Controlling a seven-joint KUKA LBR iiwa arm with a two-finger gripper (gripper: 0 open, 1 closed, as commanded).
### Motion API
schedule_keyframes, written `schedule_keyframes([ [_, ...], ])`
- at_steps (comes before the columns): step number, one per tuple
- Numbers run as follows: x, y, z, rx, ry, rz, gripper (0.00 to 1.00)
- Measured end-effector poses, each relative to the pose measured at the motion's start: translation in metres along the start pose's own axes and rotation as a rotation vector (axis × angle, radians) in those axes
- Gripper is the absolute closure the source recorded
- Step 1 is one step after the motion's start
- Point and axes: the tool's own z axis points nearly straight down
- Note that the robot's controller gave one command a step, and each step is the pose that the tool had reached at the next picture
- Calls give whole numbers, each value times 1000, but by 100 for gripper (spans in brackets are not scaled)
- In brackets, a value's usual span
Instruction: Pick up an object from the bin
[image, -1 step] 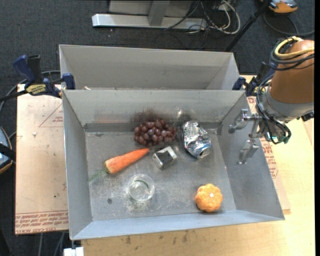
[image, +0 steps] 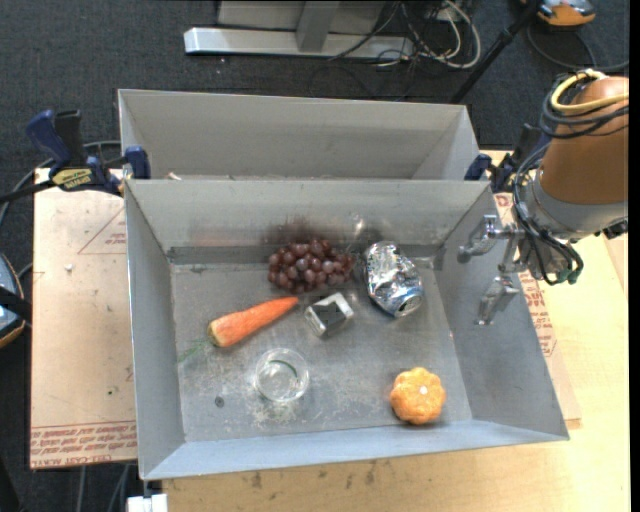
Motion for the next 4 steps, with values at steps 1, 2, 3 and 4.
schedule_keyframes([
  [1,27,22,49,0,-2,-127,0],
  [2,53,44,70,-2,2,-435,0],
  [3,84,62,56,-2,3,-475,0],
  [4,85,64,107,0,-2,-746,0],
])
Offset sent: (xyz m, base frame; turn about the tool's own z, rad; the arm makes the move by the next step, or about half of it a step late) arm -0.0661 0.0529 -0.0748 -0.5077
